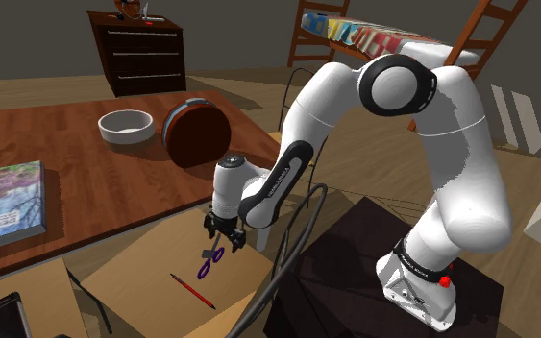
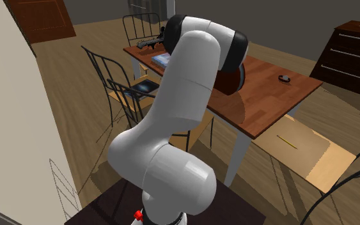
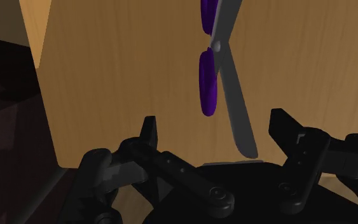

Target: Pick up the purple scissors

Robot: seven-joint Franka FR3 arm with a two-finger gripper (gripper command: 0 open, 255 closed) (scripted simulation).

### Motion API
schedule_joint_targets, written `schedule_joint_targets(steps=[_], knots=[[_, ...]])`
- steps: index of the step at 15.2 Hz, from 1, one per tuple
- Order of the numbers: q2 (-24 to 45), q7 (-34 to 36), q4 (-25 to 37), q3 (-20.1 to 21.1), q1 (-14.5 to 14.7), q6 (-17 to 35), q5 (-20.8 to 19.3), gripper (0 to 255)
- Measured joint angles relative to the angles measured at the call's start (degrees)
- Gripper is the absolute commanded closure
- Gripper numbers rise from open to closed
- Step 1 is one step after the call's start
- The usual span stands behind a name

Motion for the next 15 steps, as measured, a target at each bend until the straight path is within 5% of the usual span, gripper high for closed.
schedule_joint_targets(steps=[3, 4, 15], knots=[[2.25, 0.41, 1.19, -0.95, 0.89, 1.14, -0.53, 0], [2.55, 0.43, 1.33, -1.09, 0.97, 1.32, -0.61, 255], [2.52, 0.35, 1.28, -1.10, 0.87, 1.37, -0.63, 255]])
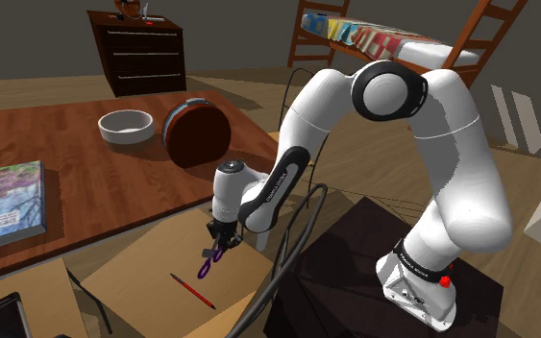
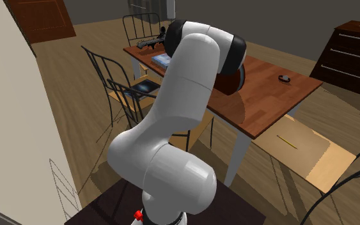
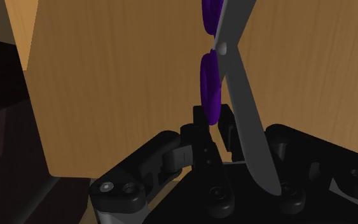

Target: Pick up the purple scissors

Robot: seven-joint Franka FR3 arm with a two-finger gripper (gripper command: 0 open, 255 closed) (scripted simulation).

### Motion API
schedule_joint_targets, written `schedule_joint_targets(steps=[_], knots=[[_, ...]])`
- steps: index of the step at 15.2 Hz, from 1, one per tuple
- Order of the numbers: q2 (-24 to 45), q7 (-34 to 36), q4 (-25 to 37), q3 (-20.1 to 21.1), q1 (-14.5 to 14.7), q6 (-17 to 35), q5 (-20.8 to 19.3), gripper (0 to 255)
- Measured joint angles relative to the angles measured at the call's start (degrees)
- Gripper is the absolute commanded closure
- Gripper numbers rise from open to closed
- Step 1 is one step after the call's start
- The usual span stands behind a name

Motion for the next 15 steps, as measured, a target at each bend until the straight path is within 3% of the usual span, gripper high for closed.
schedule_joint_targets(steps=[15], knots=[[-10.46, -2.02, -4.29, 5.09, -4.09, -6.50, 3.51, 255]])
